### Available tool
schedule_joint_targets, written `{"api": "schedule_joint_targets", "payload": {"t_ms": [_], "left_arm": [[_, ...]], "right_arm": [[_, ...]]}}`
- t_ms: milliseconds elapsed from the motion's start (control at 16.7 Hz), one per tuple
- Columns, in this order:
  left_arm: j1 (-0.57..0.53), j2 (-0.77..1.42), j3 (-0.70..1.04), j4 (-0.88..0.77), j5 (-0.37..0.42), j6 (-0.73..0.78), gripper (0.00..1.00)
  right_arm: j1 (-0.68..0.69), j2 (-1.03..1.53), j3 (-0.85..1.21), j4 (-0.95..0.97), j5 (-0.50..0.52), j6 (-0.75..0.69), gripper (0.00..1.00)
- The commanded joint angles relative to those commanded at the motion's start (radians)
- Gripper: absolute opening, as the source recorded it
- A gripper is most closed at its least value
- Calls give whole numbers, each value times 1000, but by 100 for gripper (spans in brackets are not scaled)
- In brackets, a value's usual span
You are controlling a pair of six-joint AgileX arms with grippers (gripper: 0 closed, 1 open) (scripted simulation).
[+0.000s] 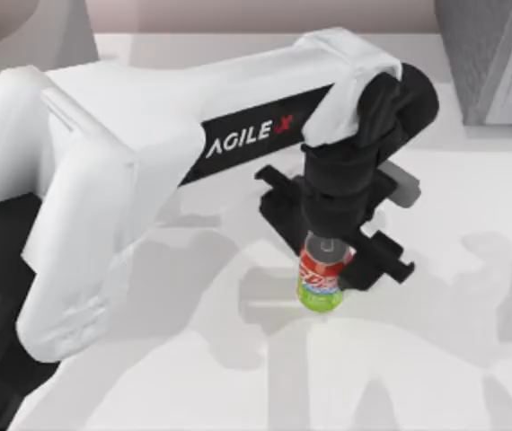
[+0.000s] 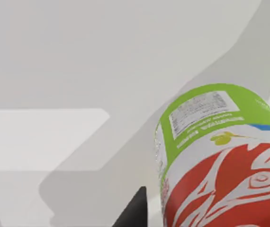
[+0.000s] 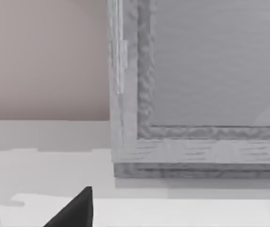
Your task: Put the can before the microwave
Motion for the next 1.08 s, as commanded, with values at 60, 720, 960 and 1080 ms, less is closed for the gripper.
{"api": "schedule_joint_targets", "payload": {"t_ms": [60,720,960,1080], "left_arm": [[0,0,0,0,0,0,40],[0,0,0,0,0,0,0],[0,1,4,-4,1,1,0],[0,0,43,-43,1,1,0]], "right_arm": [[0,0,0,0,0,0,100],[0,0,0,0,0,0,100],[0,0,0,0,0,0,100],[0,0,0,0,0,0,100]]}}
